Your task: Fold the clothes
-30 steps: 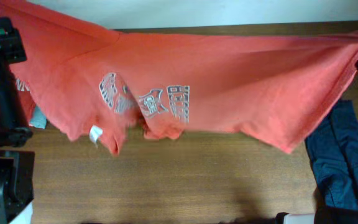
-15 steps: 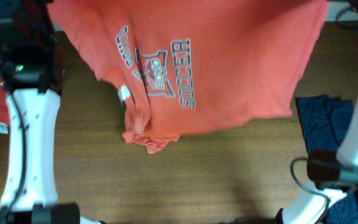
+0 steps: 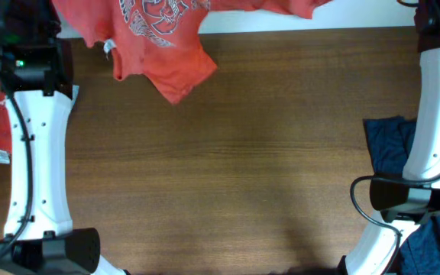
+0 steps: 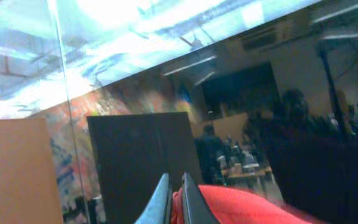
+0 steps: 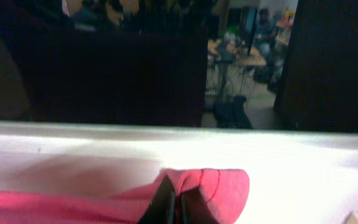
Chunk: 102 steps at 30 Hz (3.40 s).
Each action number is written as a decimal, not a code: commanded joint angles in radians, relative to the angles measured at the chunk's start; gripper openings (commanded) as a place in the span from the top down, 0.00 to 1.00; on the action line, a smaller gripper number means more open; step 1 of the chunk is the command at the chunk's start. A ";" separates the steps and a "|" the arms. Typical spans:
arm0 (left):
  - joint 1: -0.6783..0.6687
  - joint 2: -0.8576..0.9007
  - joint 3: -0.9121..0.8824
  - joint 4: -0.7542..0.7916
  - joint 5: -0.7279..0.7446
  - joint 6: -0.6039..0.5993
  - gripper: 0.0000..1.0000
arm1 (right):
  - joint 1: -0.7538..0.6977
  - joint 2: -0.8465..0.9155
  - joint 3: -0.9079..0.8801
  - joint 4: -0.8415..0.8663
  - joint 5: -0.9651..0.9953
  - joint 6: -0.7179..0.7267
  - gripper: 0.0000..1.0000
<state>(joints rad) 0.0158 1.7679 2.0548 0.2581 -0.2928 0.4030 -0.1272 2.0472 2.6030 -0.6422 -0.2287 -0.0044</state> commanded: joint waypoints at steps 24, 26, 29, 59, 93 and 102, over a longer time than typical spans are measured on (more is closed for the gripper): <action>0.013 -0.053 0.029 -1.556 0.150 -0.203 0.99 | -0.056 -0.098 0.010 -1.057 0.028 -0.111 0.96; 0.013 -0.090 0.029 -1.598 0.147 -0.217 1.00 | -0.056 -0.150 0.010 -1.057 0.018 -0.111 0.96; 0.013 -0.148 0.029 -1.641 0.148 -0.262 0.99 | -0.056 -0.225 0.003 -1.057 0.019 -0.092 0.96; 0.013 -0.209 -0.315 -1.783 0.226 -0.434 0.99 | -0.058 -0.882 -1.300 -0.961 0.137 0.273 0.96; -0.067 0.103 -0.665 -0.934 0.253 -0.410 0.99 | -0.154 -0.537 -1.573 -0.323 0.117 0.246 0.96; -0.093 0.145 -0.665 -0.887 0.246 -0.410 0.75 | -0.155 -0.453 -1.573 -0.278 0.117 0.245 0.63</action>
<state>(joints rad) -0.0776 1.9011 1.3964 -0.6342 -0.0513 -0.0204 -0.2745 1.5822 1.0355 -0.9249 -0.1135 0.2478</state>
